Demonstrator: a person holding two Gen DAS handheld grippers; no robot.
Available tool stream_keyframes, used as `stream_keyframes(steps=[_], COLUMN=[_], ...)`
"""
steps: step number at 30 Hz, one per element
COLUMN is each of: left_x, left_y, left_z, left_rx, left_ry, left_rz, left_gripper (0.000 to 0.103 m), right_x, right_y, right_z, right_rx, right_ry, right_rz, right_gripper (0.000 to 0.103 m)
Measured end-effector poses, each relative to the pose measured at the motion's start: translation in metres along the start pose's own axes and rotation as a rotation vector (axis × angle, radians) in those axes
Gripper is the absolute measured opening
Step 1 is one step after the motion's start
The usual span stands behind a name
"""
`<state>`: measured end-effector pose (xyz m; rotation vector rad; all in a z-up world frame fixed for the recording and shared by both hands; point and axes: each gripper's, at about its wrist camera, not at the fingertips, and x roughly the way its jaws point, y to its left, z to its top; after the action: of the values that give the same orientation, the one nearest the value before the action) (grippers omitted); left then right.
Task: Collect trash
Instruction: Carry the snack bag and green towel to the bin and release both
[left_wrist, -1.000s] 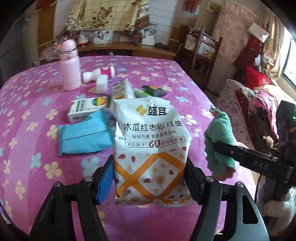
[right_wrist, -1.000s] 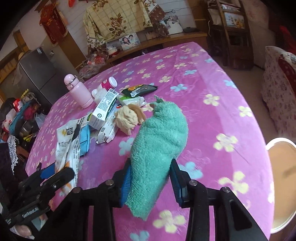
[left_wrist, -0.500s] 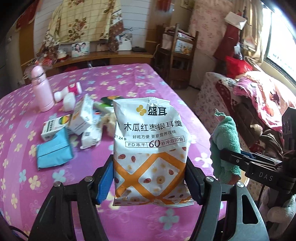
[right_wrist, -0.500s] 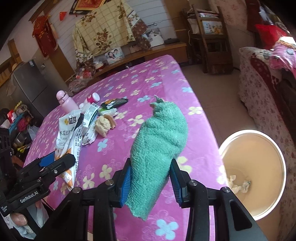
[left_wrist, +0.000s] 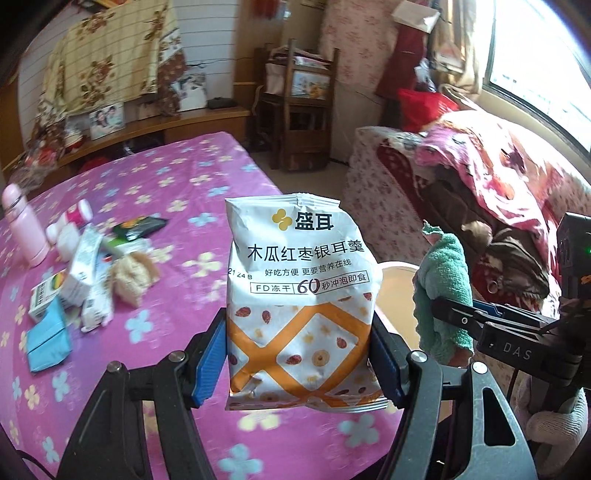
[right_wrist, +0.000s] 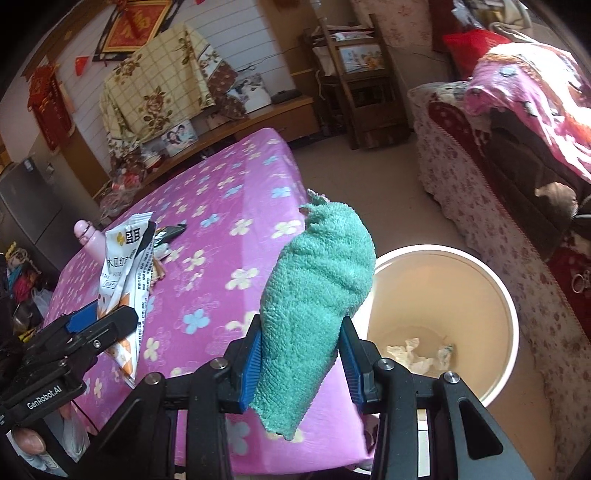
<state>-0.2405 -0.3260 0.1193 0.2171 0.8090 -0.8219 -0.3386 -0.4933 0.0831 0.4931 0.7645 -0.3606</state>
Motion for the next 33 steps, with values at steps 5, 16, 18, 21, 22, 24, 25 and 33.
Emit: stream_keyframes(steps=[5,16,18,21,22,24,25,33], left_x=[0.014,0.048,0.054,0.064,0.067,0.072,0.075,0.094], left_y=[-0.028,-0.074,-0.078,-0.083,-0.085,-0.087,-0.089,-0.098], left_z=[0.005,0.011,0.012,0.011,0.011,0.010,0.010,0.010], left_rx=[0.035,0.084,0.085,0.082,0.080,0.077,0.076,0.055], left_ry=[0.016,0.063,0.072,0.093,0.101,0.111,0.117,0.144], left_rz=[-0.033,-0.087,-0.094,-0.106,-0.112,-0.119,-0.121,-0.171], left_gripper=[0.071,0.071,0.071,0.071,0.071,0.071,0.071,0.073], right_x=[-0.005,-0.004,-0.002,0.002,0.004,0.007,0.009,0.024], right_y=[-0.027,-0.078,-0.085,-0.093,-0.096,-0.102,-0.105,-0.125], right_z=[0.000,-0.004,-0.004,-0.008,-0.008,-0.009,-0.010,-0.013], right_rx=[0.038,0.106,0.117,0.127,0.132,0.141,0.144,0.187], right_ry=[-0.005,0.010,0.020,0.032,0.037,0.044,0.047,0.070], right_rz=[-0.035,-0.094,-0.100,-0.107,-0.110,-0.111,-0.113,-0.147], right_gripper=[0.042,0.042,0.042,0.042,0.042,0.042,0.042,0.049])
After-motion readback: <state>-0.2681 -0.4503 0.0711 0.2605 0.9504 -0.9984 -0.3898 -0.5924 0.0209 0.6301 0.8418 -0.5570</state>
